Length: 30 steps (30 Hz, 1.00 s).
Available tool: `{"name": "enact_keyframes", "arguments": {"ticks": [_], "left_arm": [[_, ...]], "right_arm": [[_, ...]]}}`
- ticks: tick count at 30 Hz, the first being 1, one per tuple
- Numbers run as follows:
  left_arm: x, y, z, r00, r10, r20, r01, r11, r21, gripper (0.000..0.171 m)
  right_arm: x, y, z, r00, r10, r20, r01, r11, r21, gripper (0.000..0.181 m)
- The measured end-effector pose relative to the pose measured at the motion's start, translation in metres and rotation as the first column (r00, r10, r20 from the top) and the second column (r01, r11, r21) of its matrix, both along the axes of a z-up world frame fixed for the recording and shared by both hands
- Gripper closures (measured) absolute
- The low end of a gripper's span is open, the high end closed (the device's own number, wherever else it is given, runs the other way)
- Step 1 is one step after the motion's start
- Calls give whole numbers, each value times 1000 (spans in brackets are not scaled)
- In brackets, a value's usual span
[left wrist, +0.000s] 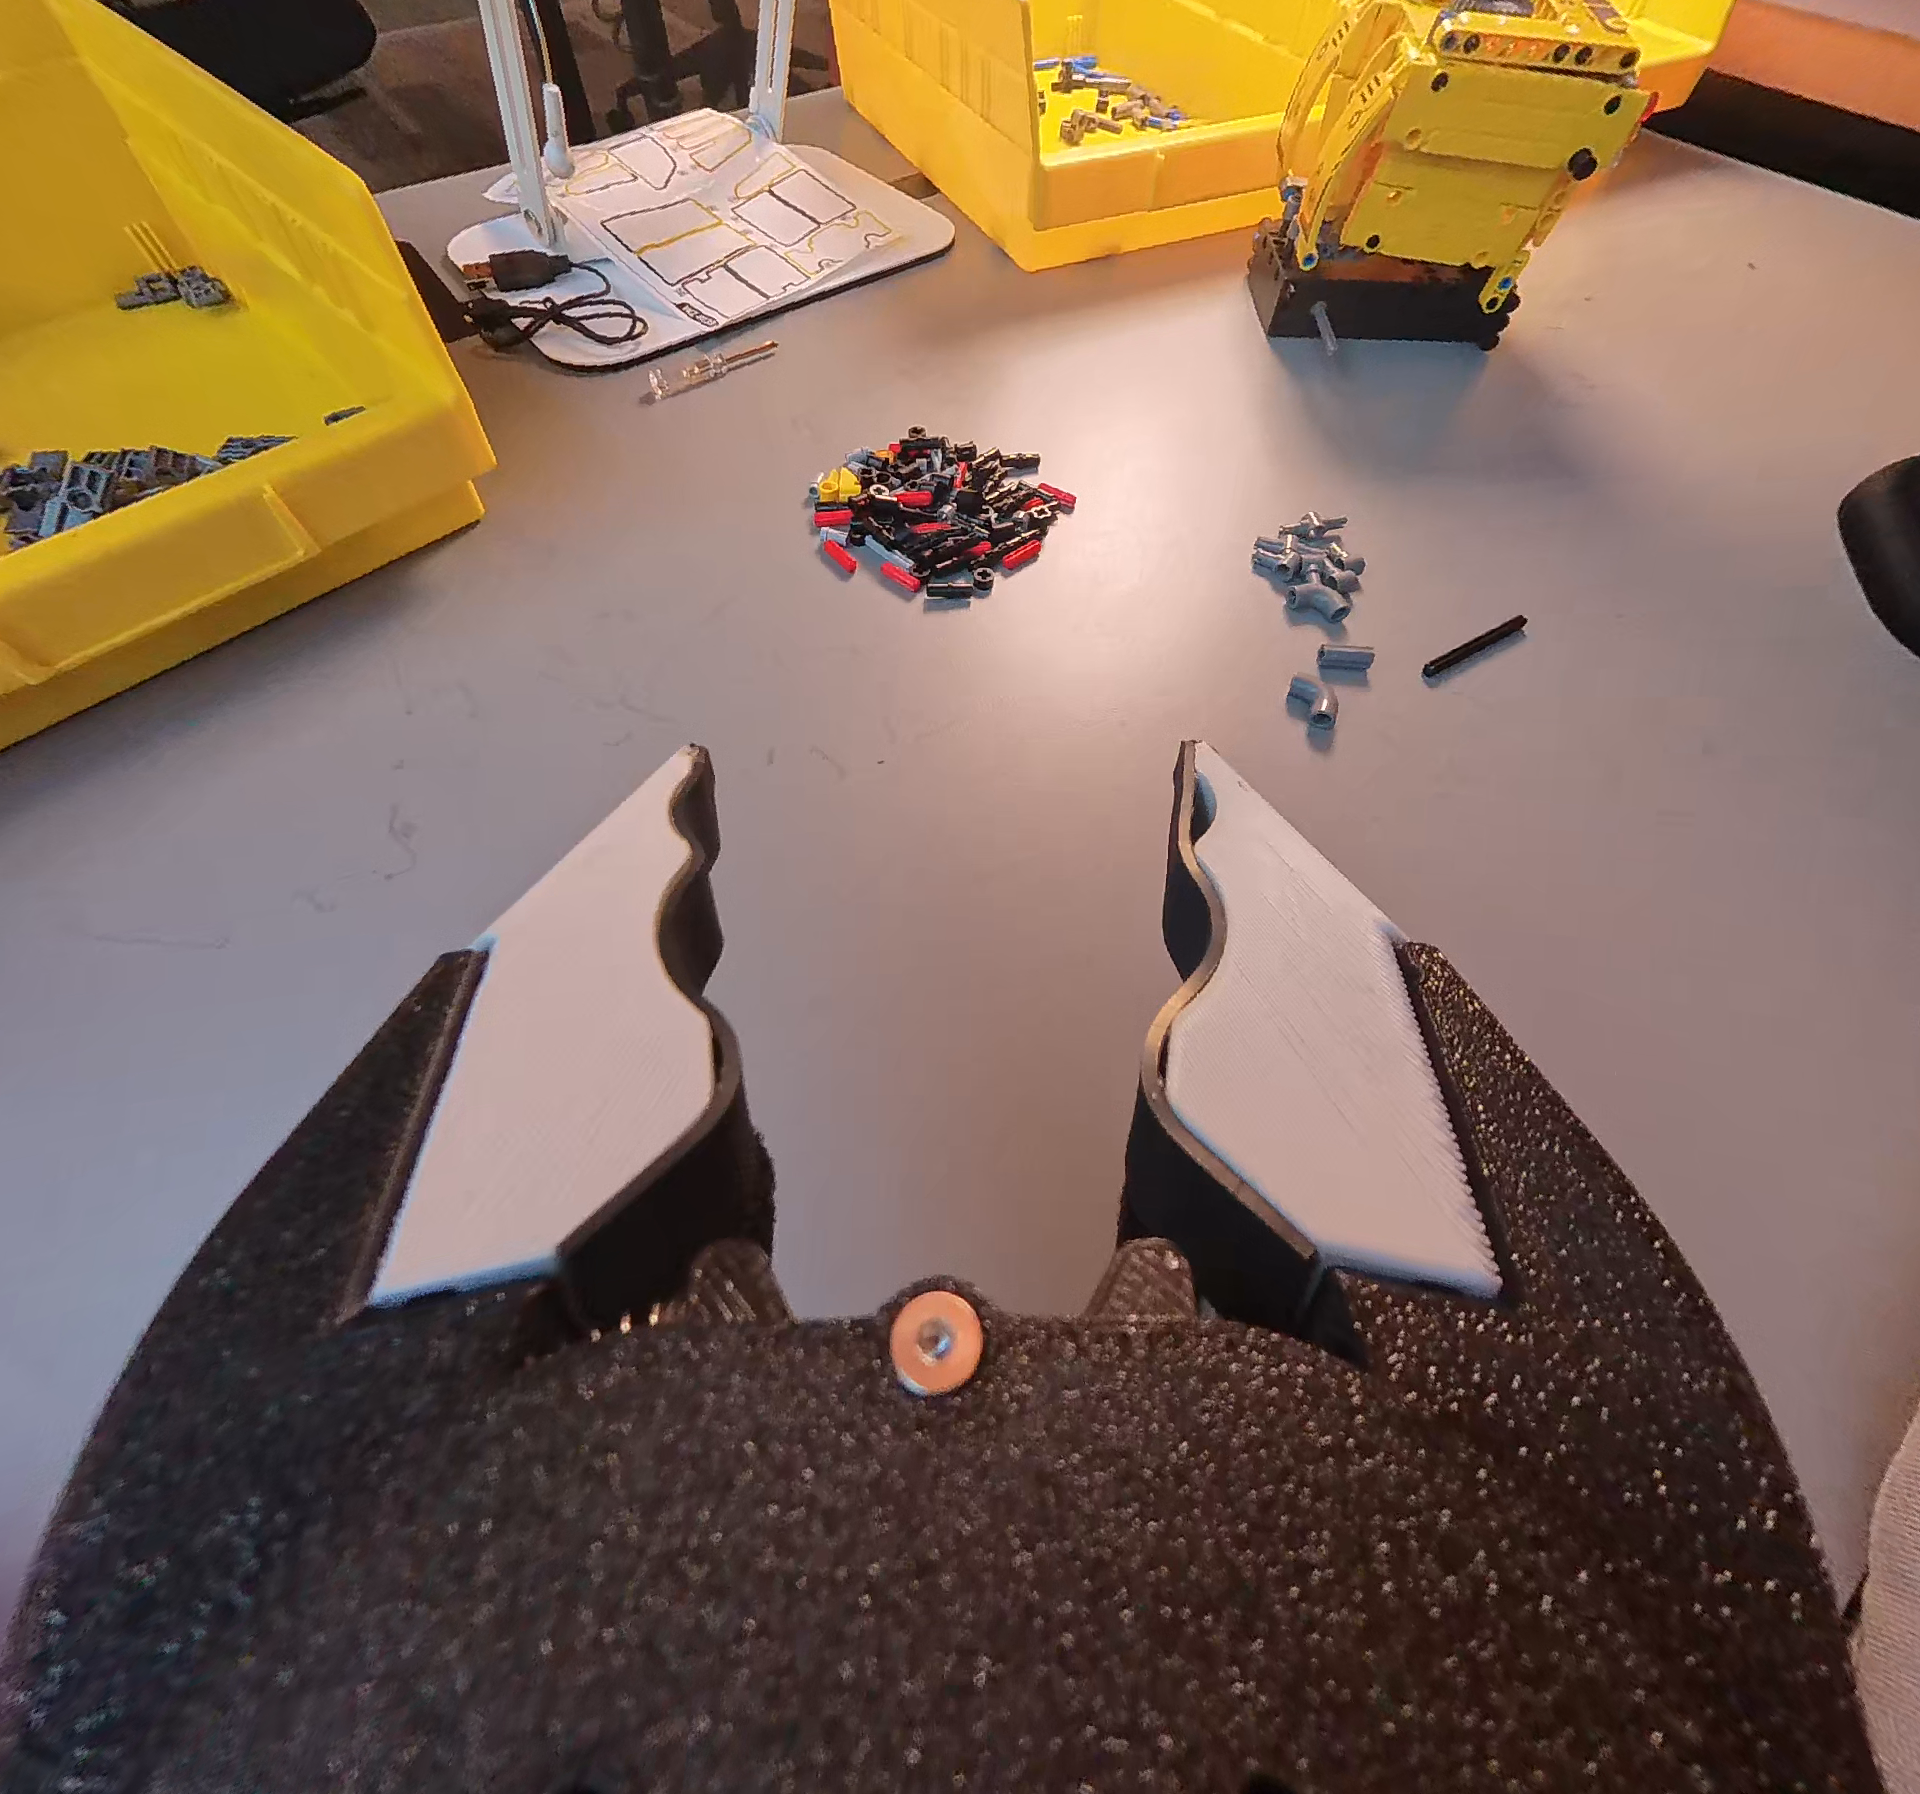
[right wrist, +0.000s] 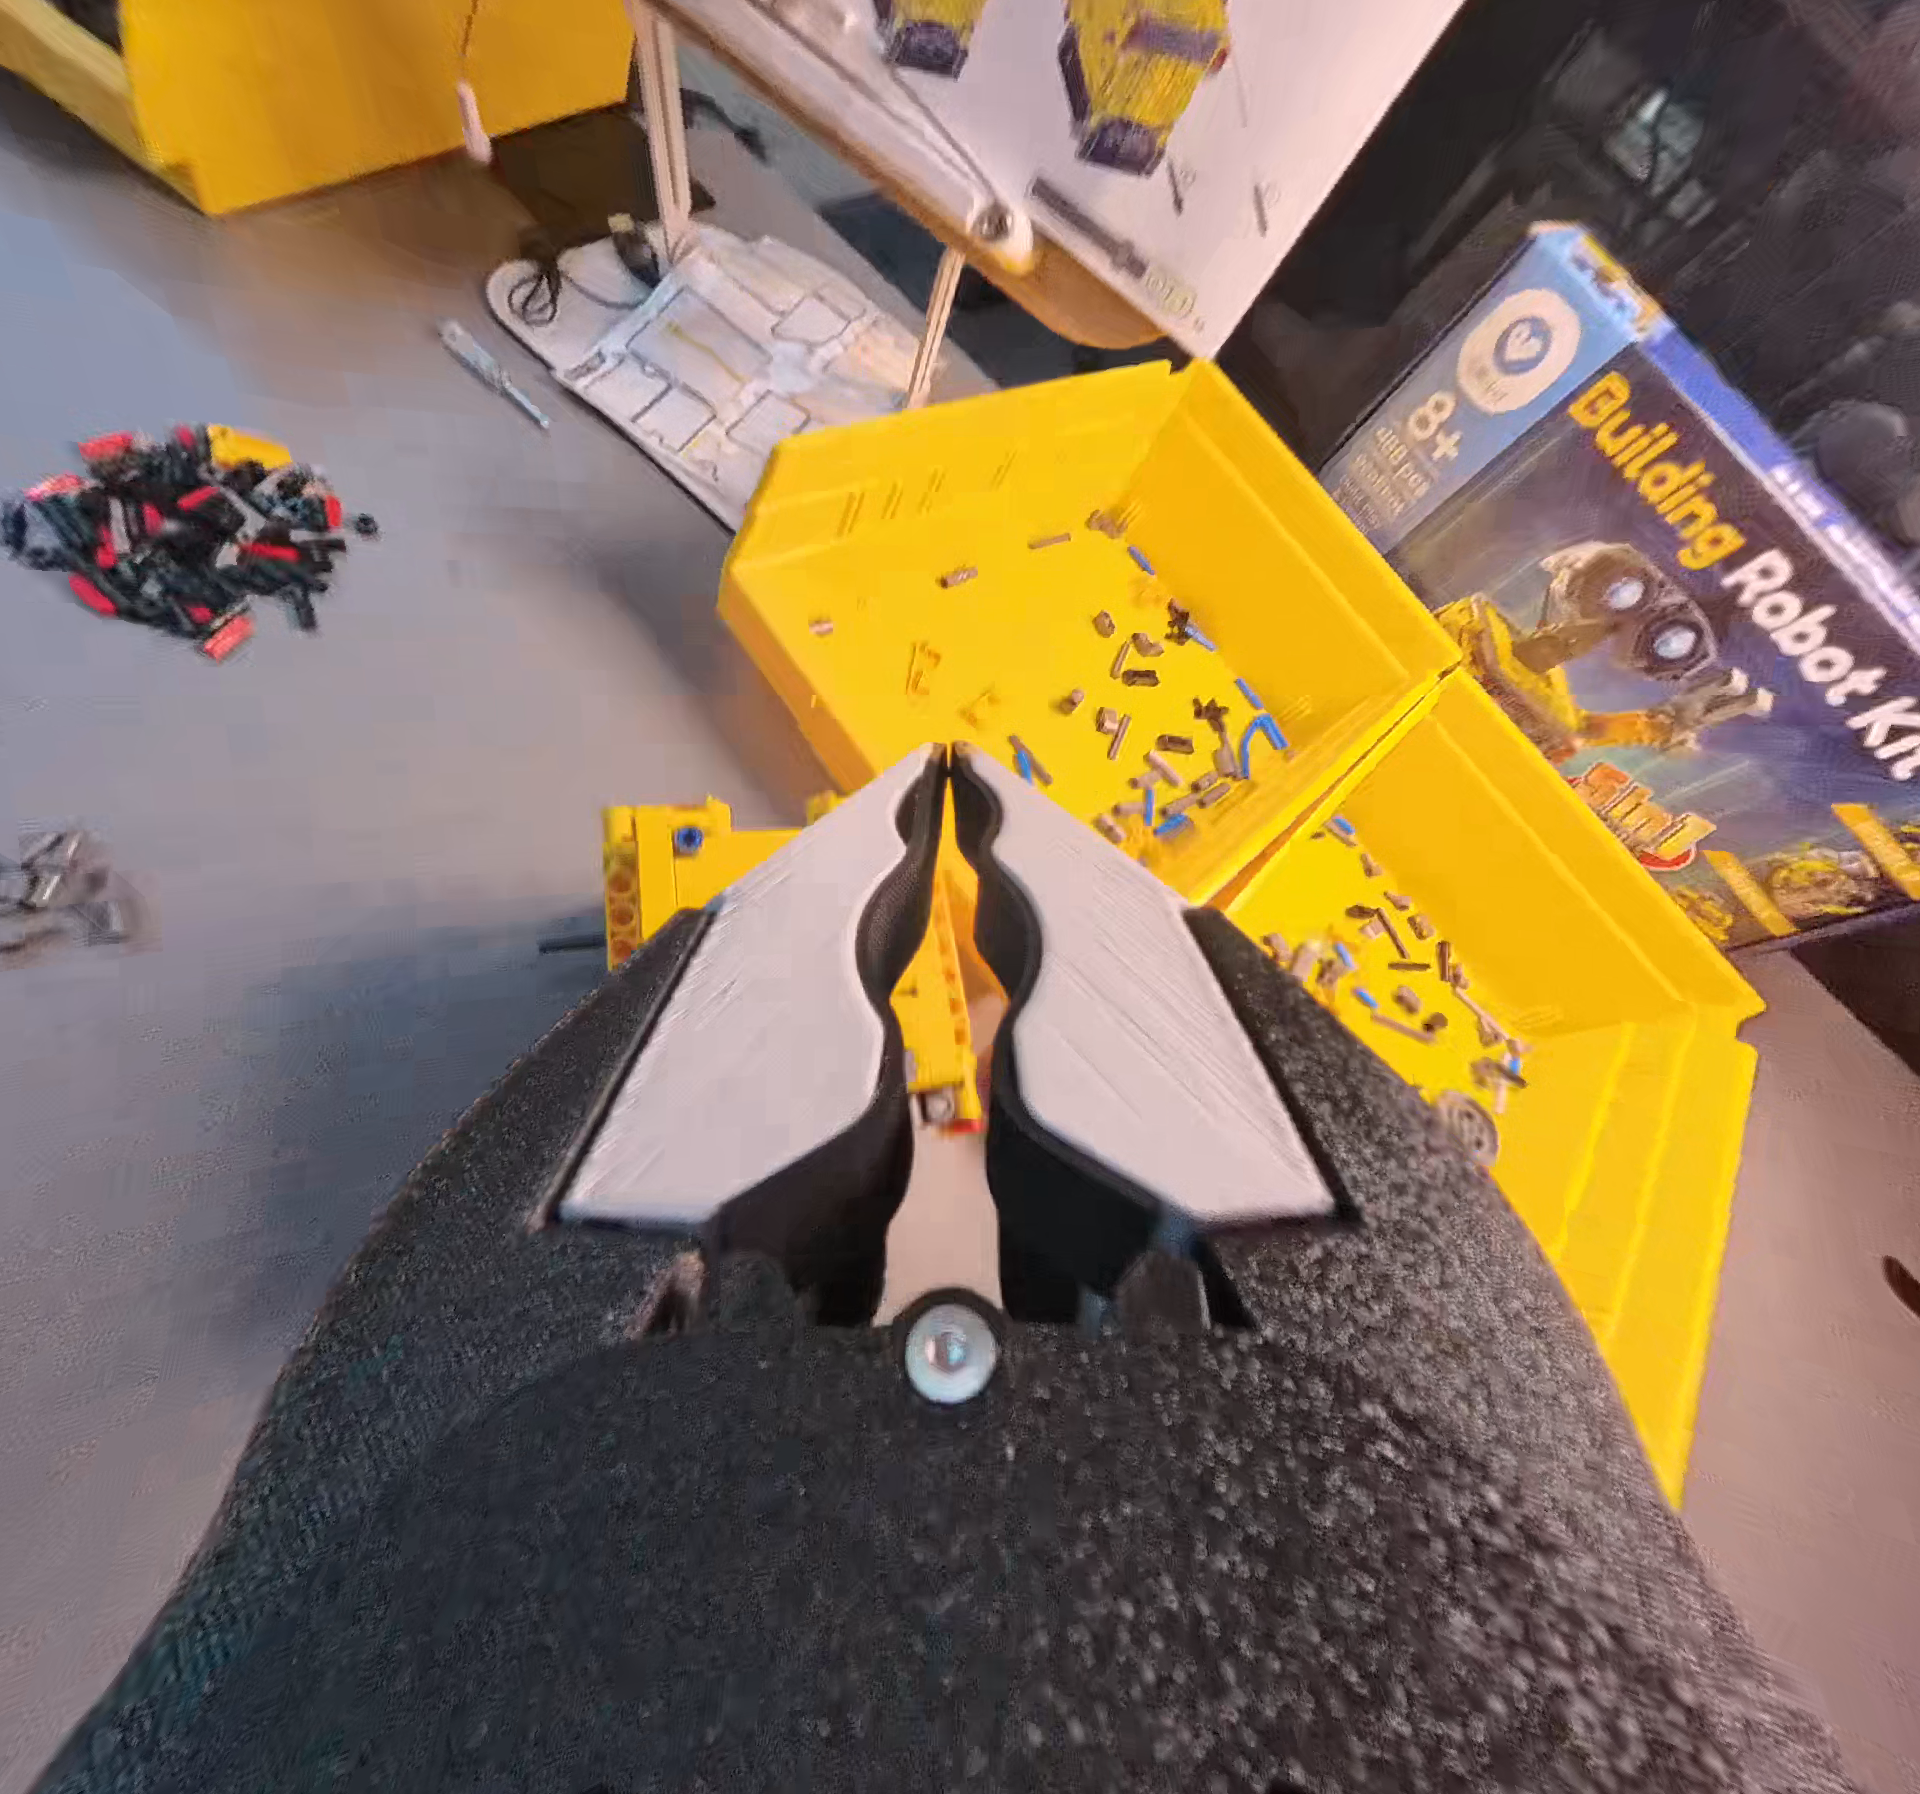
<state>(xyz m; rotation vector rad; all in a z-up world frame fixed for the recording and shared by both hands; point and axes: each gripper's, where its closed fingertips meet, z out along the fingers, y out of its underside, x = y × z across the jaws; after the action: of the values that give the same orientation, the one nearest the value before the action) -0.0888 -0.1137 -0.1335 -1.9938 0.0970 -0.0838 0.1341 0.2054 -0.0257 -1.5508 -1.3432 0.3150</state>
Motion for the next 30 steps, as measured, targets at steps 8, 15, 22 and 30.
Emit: {"name": "enact_keyframes", "arguments": {"ticks": [8,15,22,30], "left_arm": [[-3,3,-3,1000,16,5,-16,1000,-2,89],[-5,1,0,999,19,32,-19,999,28,95],[-4,0,2,998,0,65,-3,999,49,100],[-8,-1,3,992,0,125,-7,998,57,102]], "right_arm": [[-125,23,81,919,-65,-389,92,994,53,177],[-193,100,67,818,-272,-507,277,959,-67,174],[-191,148,51,755,-366,-544,370,923,-107,173],[-252,95,42,864,-105,-492,130,991,17,177]]}}
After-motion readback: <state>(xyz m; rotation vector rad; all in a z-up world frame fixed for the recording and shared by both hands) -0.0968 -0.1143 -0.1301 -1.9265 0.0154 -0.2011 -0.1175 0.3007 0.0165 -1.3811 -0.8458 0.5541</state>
